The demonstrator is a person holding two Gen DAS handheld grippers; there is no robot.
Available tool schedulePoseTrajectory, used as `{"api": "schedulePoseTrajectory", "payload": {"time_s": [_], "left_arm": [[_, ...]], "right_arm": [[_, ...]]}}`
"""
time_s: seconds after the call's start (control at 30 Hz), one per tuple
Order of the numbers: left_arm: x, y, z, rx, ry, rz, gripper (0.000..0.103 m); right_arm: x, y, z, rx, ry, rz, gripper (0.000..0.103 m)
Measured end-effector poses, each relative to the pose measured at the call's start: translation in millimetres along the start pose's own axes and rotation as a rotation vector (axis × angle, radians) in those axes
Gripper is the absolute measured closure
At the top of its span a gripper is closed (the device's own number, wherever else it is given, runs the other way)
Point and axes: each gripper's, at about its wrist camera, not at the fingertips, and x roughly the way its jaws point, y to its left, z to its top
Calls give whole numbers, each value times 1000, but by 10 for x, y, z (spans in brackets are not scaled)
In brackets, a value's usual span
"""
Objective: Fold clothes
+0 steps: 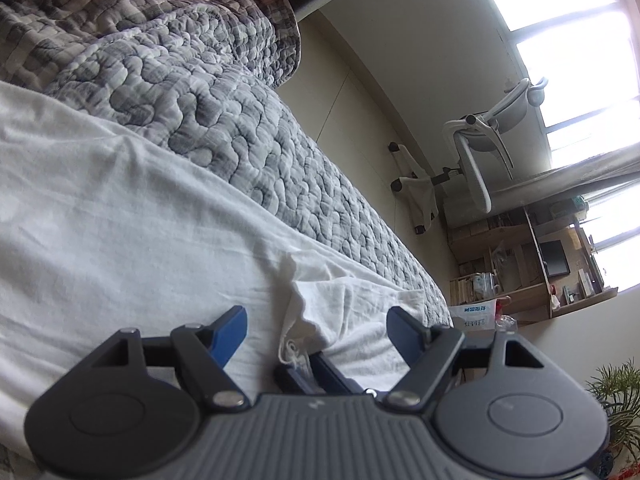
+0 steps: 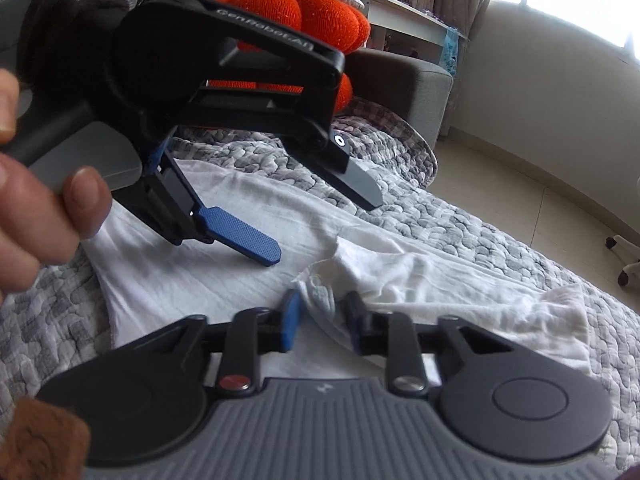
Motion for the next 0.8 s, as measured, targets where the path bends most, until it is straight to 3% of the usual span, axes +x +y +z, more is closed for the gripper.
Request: {"api": "schedulePoseTrajectory", "payload": {"time_s": [0.23,0.27,0.3,0.37,0.43,0.5,0.63,0.8], "left_arm": [[87,-67,-16,53,8,5,27],[111,-76,-20,65,10,17,33],[136,-91,-27,87,10,36,49],[195,-149,-45,147,12,86,66],[261,-202,-61,207,14,125,74],[308,-242,-42,246,3,167,91],[292,-232,92,243,-70,219,98],[248,-188,173,222,-113,220,100]], "right_arm": [[-152,16,-21,10,-53,14,96],[-148,22,-32,10,-48,17,96],[-145,25,-44,13,-44,19,96],[-150,29,-65,21,-40,23,96],[-172,23,-59,32,-48,23,96],[-191,25,-50,32,-56,23,96],[-181,19,-62,44,-50,25,96],[-166,22,-77,68,-46,26,96]]}}
